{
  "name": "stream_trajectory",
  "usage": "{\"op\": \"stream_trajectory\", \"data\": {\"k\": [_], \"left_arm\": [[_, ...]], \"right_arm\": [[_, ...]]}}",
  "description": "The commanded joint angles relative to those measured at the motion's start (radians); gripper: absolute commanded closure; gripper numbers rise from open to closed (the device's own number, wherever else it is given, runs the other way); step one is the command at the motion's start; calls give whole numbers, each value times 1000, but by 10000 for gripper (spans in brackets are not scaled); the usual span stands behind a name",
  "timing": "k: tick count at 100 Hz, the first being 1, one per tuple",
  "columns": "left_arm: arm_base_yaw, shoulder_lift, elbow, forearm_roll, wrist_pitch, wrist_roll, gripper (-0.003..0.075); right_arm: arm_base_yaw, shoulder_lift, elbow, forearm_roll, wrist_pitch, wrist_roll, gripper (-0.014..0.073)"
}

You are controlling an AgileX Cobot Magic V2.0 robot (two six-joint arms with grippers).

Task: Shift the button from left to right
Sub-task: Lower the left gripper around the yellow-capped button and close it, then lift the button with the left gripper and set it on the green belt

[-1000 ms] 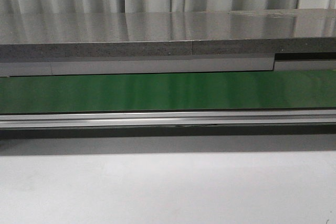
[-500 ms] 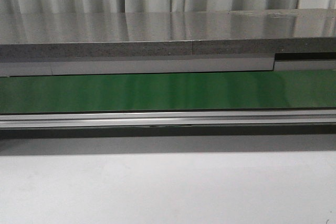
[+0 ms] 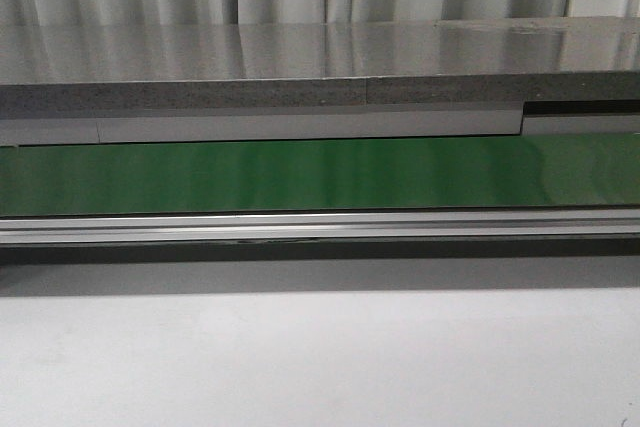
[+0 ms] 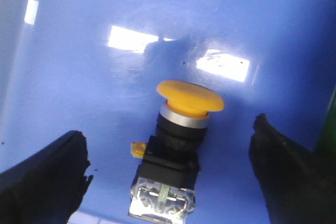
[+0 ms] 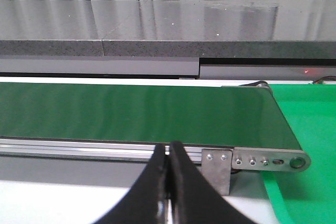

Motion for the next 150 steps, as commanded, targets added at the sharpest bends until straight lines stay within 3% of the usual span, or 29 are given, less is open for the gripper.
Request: {"op": "stream_trajectory", "data": {"k": [1, 38, 48, 74, 88, 139, 150], "left_arm": [[2, -26, -29, -8, -32, 1, 123], [20, 36, -29, -23, -37, 1, 156], [33, 36, -29, -37, -39, 1, 227], [37, 36, -29, -37, -41, 1, 504], [37, 36, -29, -37, -43, 1, 589], [37, -44, -135, -64, 36, 2, 624], [35, -93, -168, -136, 74, 62, 624]], "right_arm": [[0, -13, -18, -12, -79, 1, 662], [0, -13, -18, -12, -79, 1, 662], [0, -13, -18, -12, -79, 1, 662], [0, -13, -18, -12, -79, 1, 662], [0, -13, -18, -12, -79, 1, 662], [0, -13, -18, -12, -79, 1, 662], [0, -13, -18, -12, -79, 1, 662]]}}
